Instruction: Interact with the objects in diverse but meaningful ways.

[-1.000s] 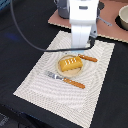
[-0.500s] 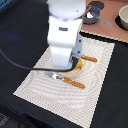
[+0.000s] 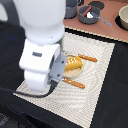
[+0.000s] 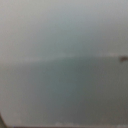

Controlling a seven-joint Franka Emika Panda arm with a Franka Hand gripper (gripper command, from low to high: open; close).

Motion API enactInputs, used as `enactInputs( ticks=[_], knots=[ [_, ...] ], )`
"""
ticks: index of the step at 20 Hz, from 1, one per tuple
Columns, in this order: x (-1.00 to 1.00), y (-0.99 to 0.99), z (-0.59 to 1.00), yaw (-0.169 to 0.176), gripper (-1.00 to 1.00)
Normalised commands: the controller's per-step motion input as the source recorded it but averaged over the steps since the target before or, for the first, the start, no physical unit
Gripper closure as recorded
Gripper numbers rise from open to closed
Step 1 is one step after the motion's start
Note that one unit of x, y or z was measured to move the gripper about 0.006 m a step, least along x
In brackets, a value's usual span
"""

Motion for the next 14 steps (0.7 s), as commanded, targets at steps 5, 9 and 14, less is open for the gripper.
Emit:
enactInputs(
  ticks=[5, 9, 14],
  knots=[
    [0.47, -0.23, 0.0, 0.03, 1.0],
    [0.59, -0.19, 0.0, 0.035, 1.0],
    [0.47, -0.19, -0.06, 0.022, 1.0]
  ],
)
